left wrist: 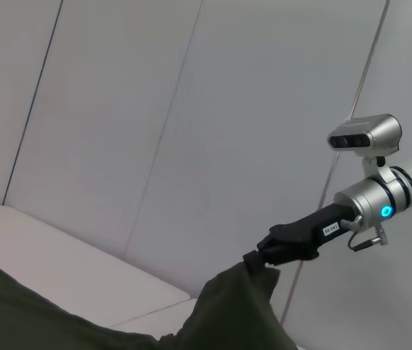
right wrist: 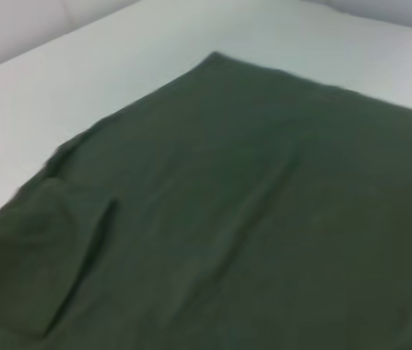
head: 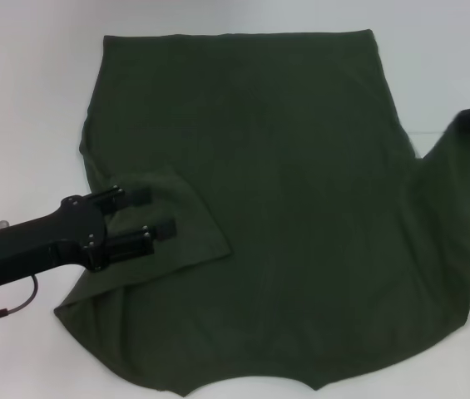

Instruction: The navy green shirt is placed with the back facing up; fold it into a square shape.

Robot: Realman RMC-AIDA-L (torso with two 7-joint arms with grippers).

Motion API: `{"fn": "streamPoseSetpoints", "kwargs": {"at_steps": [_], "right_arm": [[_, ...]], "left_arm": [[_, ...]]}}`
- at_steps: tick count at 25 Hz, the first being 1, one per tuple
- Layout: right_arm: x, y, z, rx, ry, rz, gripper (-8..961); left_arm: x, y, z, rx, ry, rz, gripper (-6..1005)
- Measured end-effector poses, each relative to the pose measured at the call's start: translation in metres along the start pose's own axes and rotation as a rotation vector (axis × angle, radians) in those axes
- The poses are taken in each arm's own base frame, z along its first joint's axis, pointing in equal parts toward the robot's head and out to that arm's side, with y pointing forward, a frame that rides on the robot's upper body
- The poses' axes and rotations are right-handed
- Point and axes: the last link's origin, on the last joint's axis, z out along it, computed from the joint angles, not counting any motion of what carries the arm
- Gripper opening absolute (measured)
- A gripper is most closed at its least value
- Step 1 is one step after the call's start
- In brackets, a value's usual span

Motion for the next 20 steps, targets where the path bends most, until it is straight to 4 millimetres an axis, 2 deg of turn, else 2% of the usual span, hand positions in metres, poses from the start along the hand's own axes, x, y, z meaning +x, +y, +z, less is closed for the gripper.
{"fn": "streamPoseSetpoints", "kwargs": {"at_steps": [5,10,15,20], "right_arm": [[-0.012,0.023,0.028,-0.075,0.048,-0.039,40],[-0.022,0.038,0.061,-0.086,0.102,-0.045,57],[-0.025,0.061,0.098,-0.079,0.178,-0.045,74],[-0.024,0.087,0.122,-0.090,0.208,-0.070,91]], "left_arm": [[0.000,0.000,0.000,-0.001,0.001,-0.003,817],[0.000,0.001,-0.002,-0.005,0.004,-0.004,817],[-0.001,0.002,-0.005,0.000,0.009,-0.004,816],[0.000,0.003,-0.010,0.005,0.022,0.000,817]]}}
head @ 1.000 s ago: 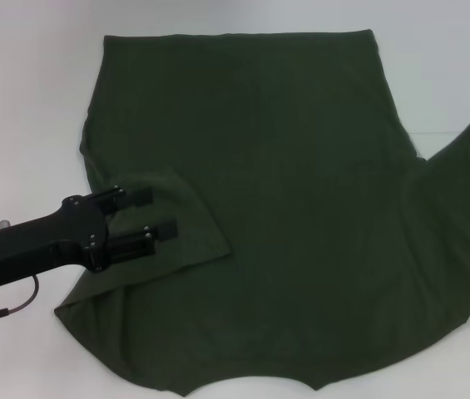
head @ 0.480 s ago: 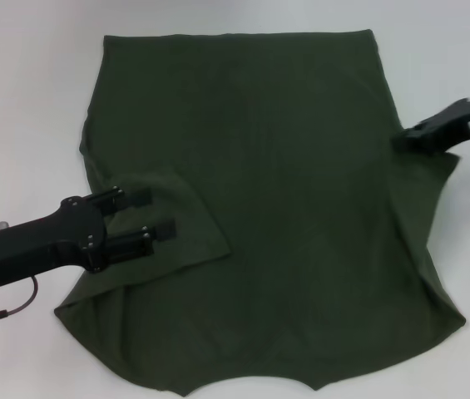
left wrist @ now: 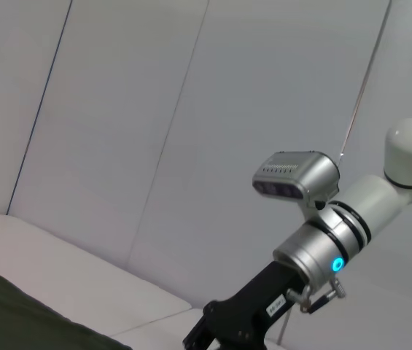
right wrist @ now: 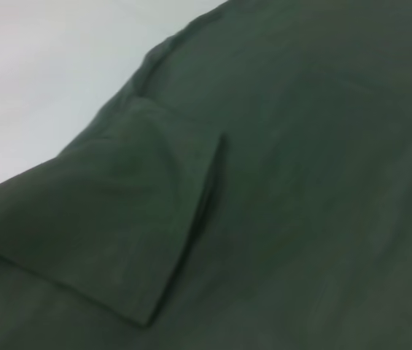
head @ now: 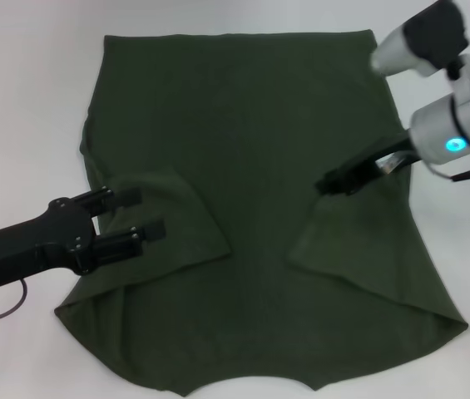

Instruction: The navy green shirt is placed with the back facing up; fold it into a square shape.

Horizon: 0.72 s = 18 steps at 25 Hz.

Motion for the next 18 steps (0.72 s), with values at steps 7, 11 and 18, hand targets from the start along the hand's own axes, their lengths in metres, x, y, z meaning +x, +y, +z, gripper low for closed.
{"fn": "streamPoseSetpoints", "kwargs": {"at_steps": [7,11,18], "right_arm": [[0.001,0.002,-0.001,-0.015,-0.088,0.067,343],[0.013,-0.010,-0.022,-0.071,-0.246,0.162,543],[0.059,-0.021,-0.057,-0.199,-0.445,0.336,705]], "left_arm": [[-0.001,0.000,-0.001,0.001,-0.005,0.003,817],[0.002,-0.001,-0.002,0.002,-0.010,0.011,816],[0.017,-0.011,-0.011,0.023,-0.037,-0.077,816]]}}
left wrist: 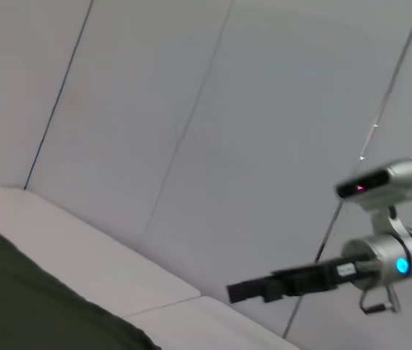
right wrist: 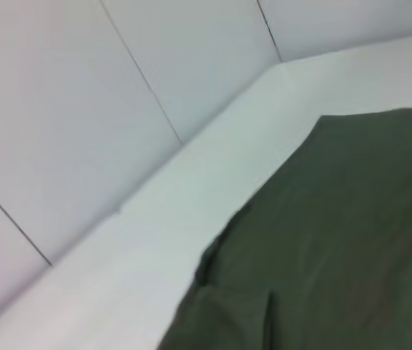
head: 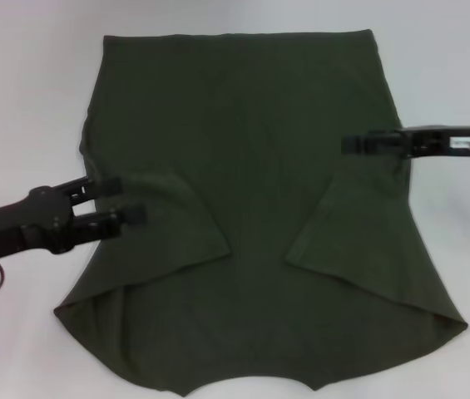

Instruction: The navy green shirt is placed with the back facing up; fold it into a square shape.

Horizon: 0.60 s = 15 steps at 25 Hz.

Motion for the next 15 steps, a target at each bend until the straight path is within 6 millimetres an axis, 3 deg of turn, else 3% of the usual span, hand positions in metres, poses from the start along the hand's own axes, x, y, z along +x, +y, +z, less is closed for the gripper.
{"fn": "streamPoseSetpoints", "kwargs": {"at_steps": [5,7,15], "right_arm": [[0.022,0.000,-0.021,-0.052,-0.033,0.053,798],[0.028,0.000,-0.027,-0.072,-0.036,0.072,940],[0.040,-0.001,-0.043,-0.097,0.001,0.088,938]], "left_arm": [[0.011,-0.005,-0.014,0.039,-0.039,-0.092,845],[0.012,-0.009,-0.021,0.067,-0.064,-0.147,865],[0.007,-0.022,-0.038,0.196,-0.211,-0.415,883]]}}
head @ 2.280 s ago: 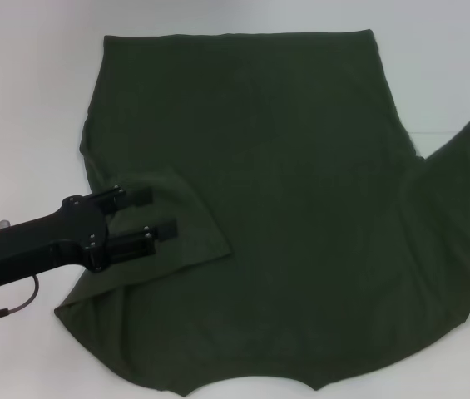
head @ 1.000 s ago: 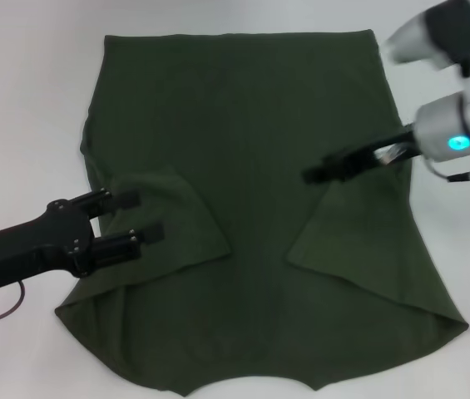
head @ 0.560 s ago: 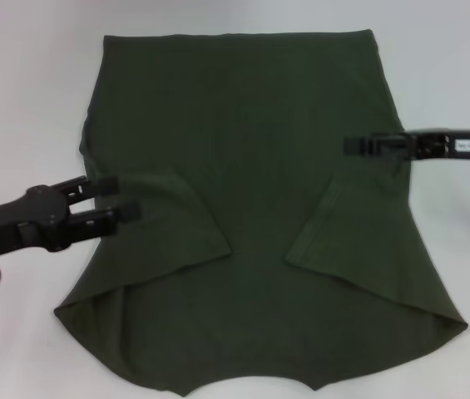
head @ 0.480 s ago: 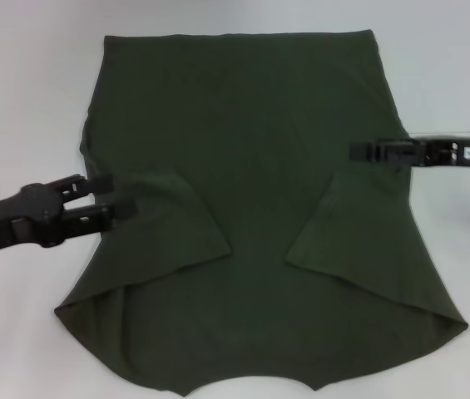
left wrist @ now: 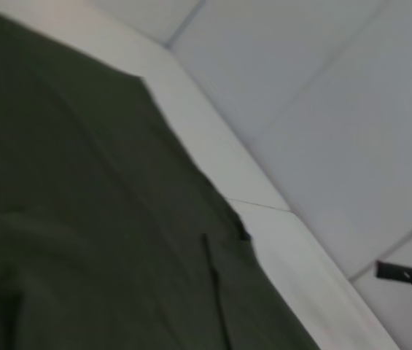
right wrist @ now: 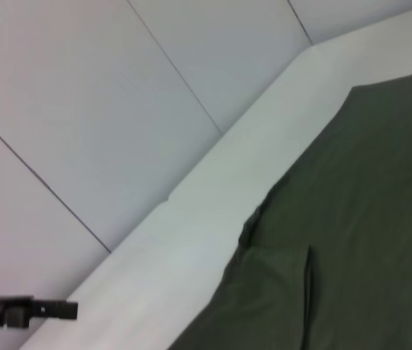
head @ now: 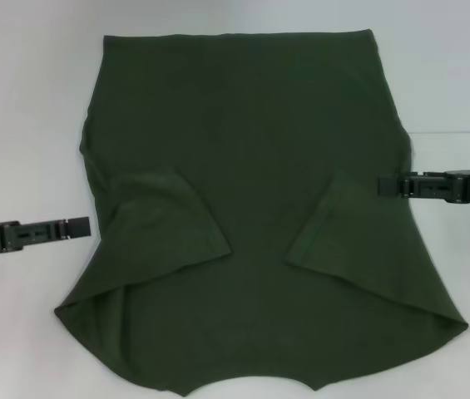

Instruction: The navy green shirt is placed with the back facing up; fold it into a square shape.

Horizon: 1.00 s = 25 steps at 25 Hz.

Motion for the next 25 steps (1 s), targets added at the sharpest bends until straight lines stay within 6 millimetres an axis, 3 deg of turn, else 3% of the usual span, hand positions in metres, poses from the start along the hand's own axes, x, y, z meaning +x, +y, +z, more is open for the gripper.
{"fn": "streamPoseSetpoints", "kwargs": {"at_steps": [11,25], "right_arm": [[-0.006,-0.003,0.020,0.020,0.094,0.004,935],[-0.017,-0.003,0.030,0.045,0.116,0.013,931]], "left_arm": [[0.003,-0.026,-0.005,0.179,-0.021,-0.187,882],[-0.021,-0.048,0.006,0.289,-0.092,-0.302,879]]}}
